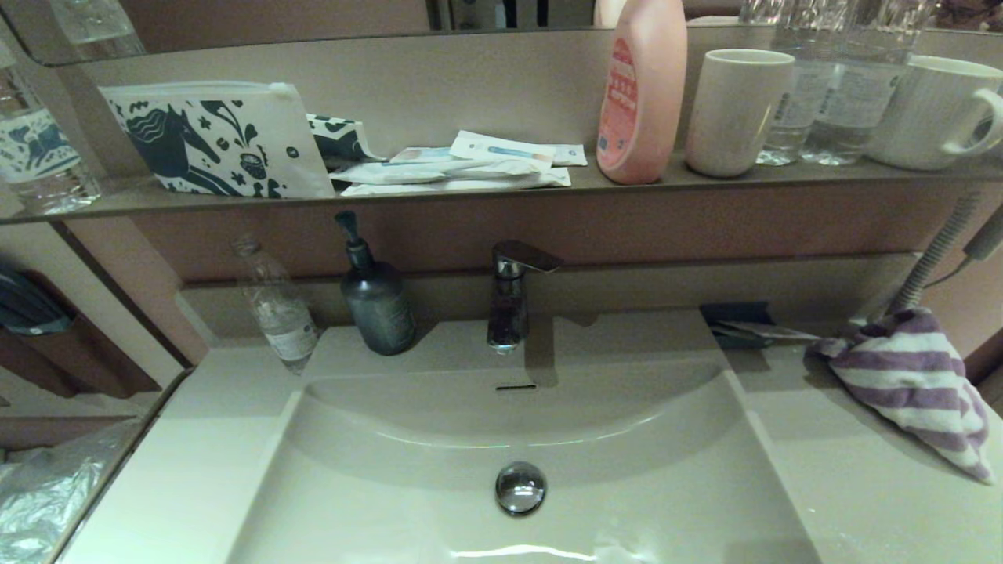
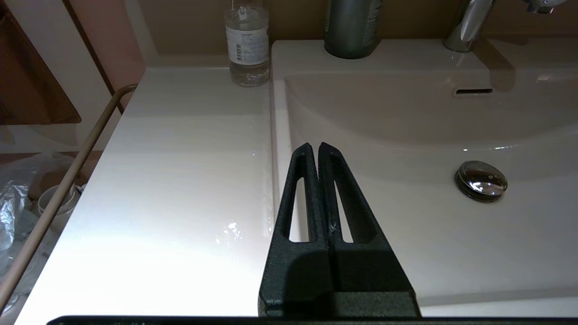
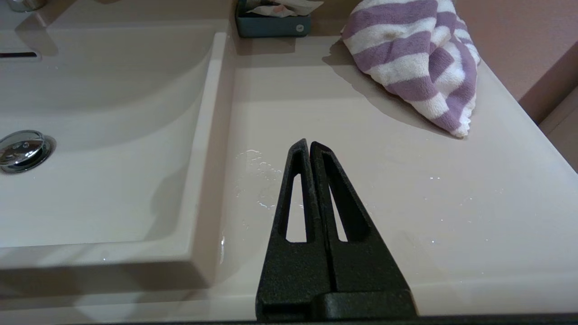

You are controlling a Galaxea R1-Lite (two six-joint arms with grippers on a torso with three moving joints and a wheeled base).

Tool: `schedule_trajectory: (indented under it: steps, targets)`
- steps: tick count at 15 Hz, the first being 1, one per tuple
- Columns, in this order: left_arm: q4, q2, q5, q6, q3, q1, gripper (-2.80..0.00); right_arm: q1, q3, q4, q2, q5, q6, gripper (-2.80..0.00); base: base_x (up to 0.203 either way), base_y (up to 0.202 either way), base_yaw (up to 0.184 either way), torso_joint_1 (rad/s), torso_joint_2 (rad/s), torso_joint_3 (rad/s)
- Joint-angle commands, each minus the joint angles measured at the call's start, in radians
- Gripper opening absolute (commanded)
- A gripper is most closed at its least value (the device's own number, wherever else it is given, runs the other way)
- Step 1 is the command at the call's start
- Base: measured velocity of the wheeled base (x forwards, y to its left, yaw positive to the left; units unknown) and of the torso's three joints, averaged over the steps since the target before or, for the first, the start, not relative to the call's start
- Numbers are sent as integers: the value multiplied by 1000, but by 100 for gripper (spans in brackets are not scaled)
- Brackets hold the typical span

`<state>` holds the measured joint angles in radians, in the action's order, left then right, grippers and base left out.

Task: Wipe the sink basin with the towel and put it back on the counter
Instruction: Turn on the faucet

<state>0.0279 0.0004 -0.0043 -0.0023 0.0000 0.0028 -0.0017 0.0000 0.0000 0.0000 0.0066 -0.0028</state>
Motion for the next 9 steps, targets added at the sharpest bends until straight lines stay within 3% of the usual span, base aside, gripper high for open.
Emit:
schedule_trajectory:
  steps: [1,9]
  targets:
    - [0,0,0,-1,0,0,-280,0,0,0,0,0,0,-280,0,0,0,0,0,0]
    - [0,0,0,-1,0,0,-280,0,0,0,0,0,0,-280,0,0,0,0,0,0]
